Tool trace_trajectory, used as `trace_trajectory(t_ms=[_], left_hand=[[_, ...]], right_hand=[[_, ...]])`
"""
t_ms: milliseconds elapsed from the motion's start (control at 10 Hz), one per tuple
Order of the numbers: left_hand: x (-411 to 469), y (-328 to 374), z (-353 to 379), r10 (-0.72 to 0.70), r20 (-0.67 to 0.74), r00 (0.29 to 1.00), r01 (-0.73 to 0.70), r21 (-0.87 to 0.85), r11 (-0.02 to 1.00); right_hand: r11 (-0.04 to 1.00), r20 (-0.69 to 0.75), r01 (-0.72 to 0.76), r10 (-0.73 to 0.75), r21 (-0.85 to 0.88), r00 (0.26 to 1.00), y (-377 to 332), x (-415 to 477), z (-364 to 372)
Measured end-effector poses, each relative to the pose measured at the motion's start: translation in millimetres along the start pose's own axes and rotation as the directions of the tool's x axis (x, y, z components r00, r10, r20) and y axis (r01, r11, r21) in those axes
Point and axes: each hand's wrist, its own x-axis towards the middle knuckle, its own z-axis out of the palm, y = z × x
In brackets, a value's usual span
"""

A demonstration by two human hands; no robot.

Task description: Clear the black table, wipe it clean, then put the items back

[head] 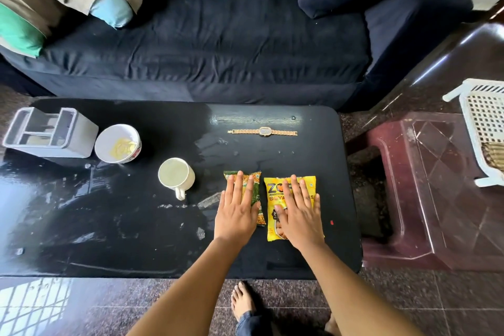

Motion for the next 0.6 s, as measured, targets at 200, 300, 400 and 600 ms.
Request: trace_trajectory(t_ms=[200, 300, 400, 600], left_hand=[[-2, 1, -9, -0.013, 0.077, 0.997, 0.01, 0.036, 0.999], [0, 4, -15, -0.033, 0.124, 0.992, 0.024, 0.069, 0.997], [3, 10, -29, -0.042, 0.145, 0.989, 0.036, 0.043, 0.998], [-40, 34, -75, -0.183, 0.063, 0.981, 0.192, -0.421, 0.886]], right_hand=[[1.0, 0.017, -0.004, 0.004, -0.009, 1.0, -2, 12, -4], [1.0, 0.087, -0.017, 0.017, -0.007, 0.996, -5, 13, -10], [0.999, 0.149, -0.03, 0.027, 0.018, 0.988, -7, 13, -30], [0.883, 0.107, -0.191, 0.161, 0.428, 0.981, -32, -29, -100]])
